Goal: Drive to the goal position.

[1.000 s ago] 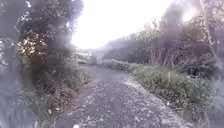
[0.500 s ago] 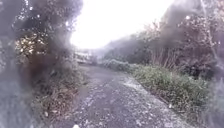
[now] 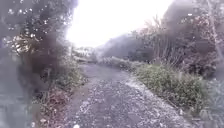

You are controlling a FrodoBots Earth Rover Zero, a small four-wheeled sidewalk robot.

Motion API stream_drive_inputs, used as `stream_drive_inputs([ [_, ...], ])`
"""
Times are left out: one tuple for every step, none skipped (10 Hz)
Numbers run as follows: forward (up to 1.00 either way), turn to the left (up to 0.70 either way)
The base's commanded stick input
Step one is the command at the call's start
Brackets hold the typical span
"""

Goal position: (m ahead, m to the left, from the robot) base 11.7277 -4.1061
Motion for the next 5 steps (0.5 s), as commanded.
stream_drive_inputs([
  [0.7, 0.0],
  [0.7, 0.0],
  [0.7, 0.0],
  [0.7, 0.0],
  [0.7, 0.0],
])
